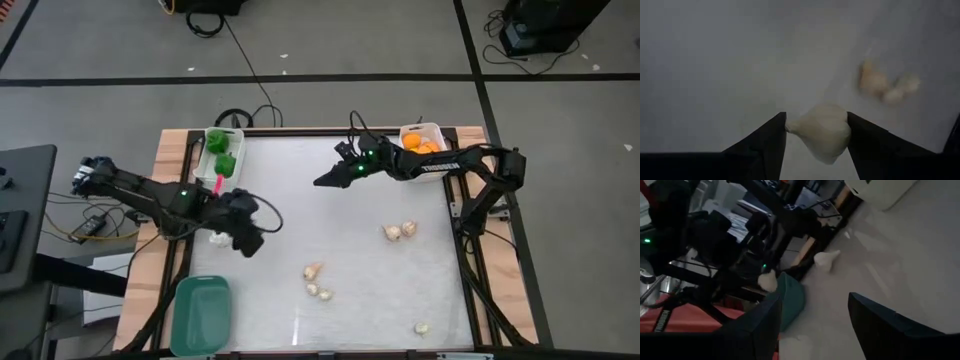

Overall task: Sort produce into baskets
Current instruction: Put the white garlic into the green bin

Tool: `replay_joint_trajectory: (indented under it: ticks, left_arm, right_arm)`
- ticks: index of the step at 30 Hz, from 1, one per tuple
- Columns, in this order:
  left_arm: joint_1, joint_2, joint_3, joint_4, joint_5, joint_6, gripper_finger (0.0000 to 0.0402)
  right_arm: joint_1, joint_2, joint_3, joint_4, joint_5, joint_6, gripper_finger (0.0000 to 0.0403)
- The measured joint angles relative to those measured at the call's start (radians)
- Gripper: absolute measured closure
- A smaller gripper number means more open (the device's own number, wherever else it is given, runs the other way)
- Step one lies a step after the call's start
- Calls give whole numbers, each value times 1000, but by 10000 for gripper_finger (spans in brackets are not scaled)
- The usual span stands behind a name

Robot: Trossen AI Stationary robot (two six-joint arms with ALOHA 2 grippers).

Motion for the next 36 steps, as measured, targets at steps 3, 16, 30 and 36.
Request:
replay_joint_trajectory:
  ticks: [3, 16, 30, 36]
  left_arm:
    - [-44, -29, 0, -79, 36, -101, 204]
    - [-264, -43, 0, -131, 69, -393, 204]
    - [-471, -38, 0, -129, 81, -617, 204]
    - [-539, -1, 0, -25, 165, -633, 204]
  right_arm:
    - [1, 0, 0, -39, -3, -15, 165]
    - [1, 0, 0, -91, -20, -66, 166]
    - [0, 0, 0, -92, -45, -58, 166]
    - [9, 0, 0, -94, -46, -55, 166]
